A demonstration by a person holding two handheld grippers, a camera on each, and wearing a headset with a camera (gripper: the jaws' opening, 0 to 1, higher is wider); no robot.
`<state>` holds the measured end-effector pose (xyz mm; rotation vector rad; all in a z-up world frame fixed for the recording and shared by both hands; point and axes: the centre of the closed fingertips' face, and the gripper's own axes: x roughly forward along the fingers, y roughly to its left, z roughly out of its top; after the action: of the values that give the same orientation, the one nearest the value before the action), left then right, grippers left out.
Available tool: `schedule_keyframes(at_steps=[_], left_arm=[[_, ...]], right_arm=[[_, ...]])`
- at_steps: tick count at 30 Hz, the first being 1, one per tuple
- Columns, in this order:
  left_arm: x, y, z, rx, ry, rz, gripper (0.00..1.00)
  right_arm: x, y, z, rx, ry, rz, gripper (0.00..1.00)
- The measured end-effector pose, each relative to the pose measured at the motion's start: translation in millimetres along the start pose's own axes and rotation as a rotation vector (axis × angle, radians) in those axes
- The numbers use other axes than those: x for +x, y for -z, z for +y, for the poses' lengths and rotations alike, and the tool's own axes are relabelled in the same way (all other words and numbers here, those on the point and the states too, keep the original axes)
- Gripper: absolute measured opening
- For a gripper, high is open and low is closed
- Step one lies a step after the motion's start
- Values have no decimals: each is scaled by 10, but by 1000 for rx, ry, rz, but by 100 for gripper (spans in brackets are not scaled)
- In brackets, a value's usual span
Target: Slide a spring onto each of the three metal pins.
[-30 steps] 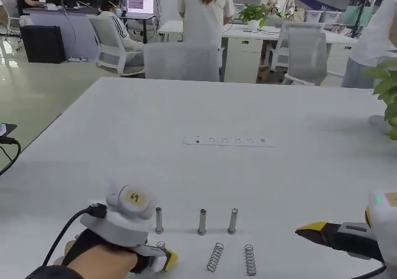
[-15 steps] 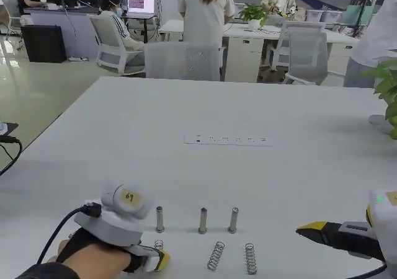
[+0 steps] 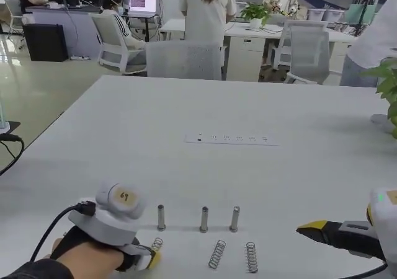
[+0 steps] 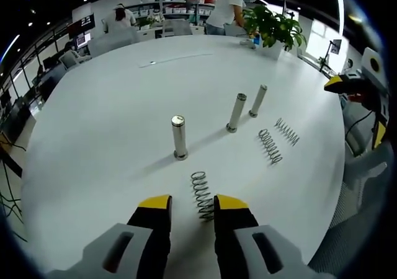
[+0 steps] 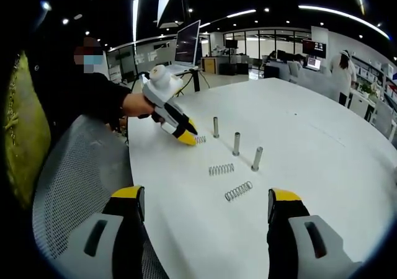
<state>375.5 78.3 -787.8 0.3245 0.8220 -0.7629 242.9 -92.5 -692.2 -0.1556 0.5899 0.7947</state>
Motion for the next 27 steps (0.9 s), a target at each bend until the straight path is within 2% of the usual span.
schedule_keyframes(at_steps=[10,17,27], left_arm=[[-16,35,-7,14,15,12,8],[-8,66,-12,19,17,22,8],[-13,67,0,52,7,13,5]], right_arm=[[4,4,5,-1,-1,3,80],[14,2,19,-3,-4,5,80],[10,-1,17,-6,-1,5,81]])
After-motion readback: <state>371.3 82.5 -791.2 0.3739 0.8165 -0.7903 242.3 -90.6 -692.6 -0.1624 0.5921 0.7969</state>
